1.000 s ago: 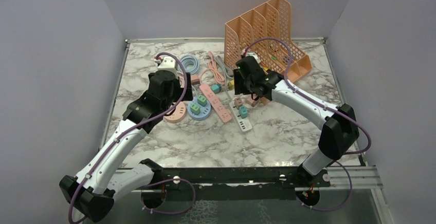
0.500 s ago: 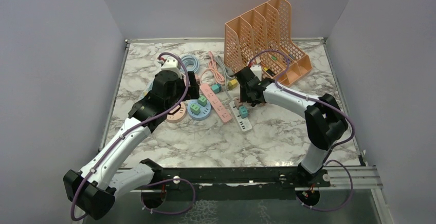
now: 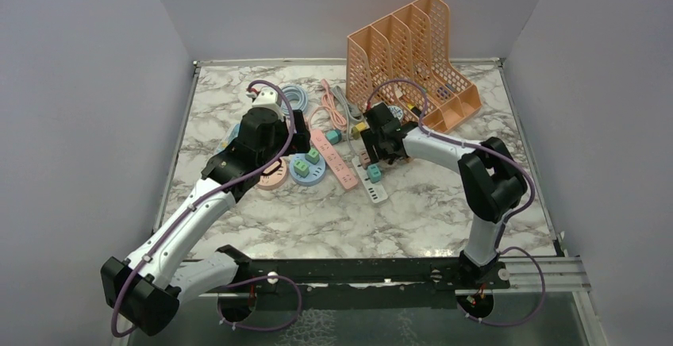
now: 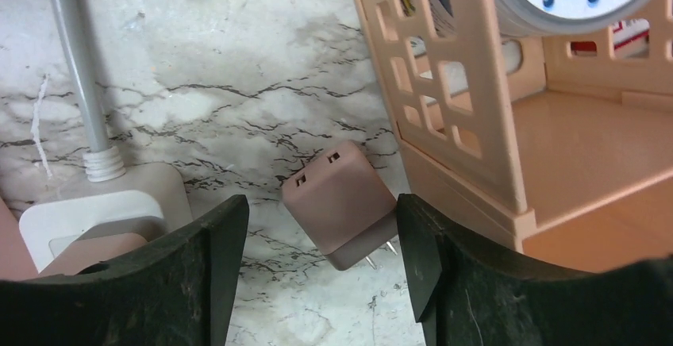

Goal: Insert the plug

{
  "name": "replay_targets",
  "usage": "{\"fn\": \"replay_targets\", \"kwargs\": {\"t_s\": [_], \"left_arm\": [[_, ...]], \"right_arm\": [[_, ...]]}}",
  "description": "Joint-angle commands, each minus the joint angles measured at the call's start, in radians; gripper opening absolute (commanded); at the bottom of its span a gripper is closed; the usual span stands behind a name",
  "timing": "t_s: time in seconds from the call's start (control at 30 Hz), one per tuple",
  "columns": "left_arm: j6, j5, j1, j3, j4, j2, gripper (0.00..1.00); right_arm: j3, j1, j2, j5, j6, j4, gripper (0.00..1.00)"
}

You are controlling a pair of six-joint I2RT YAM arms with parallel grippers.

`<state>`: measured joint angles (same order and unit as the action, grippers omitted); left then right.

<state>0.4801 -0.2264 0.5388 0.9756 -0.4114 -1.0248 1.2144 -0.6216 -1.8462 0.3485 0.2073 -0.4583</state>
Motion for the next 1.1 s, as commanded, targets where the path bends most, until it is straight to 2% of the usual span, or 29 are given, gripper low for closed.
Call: {"fn": "replay_targets", "kwargs": {"t_s": [0.0, 0.23, 0.3, 0.4, 0.53, 0.77, 0.87, 1.07], "left_arm": [[0.001, 0.024, 0.001, 0.020, 0.029, -0.007, 0.94], [0.000, 0.024, 0.001, 0.017, 0.029, -0.007, 0.94], [0.000, 0.025, 0.001, 0.016, 0.029, -0.007, 0.94], [-0.001, 0.028, 0.001, 0.016, 0.029, -0.007, 0.94], [-0.001, 0.028, 0.001, 0.015, 0.029, -0.005, 0.94], [0.001, 0.039, 0.001, 0.019, 0.029, -0.009, 0.94], [0.003, 0.059, 0.002, 0.019, 0.036, -0.011, 0.94], [0.013, 0.136, 0.001, 0.003, 0.081, -0.011, 0.94]], "right_arm": [[0.008, 0.006, -0.026, -0.085, -0.092, 0.028, 0.67], [0.004, 0.008, -0.021, -0.115, -0.051, -0.005, 0.49], [0.004, 0.010, -0.025, -0.100, -0.039, -0.016, 0.51], [-0.001, 0.025, -0.036, -0.117, -0.025, -0.023, 0.60], [-0.002, 0.045, -0.049, -0.164, -0.016, -0.031, 0.60], [0.009, 0.046, -0.006, -0.144, 0.005, -0.031, 0.35], [0.001, 0.046, 0.073, -0.120, 0.037, -0.001, 0.31], [-0.021, 0.046, 0.226, -0.088, 0.138, 0.062, 0.30]]}}
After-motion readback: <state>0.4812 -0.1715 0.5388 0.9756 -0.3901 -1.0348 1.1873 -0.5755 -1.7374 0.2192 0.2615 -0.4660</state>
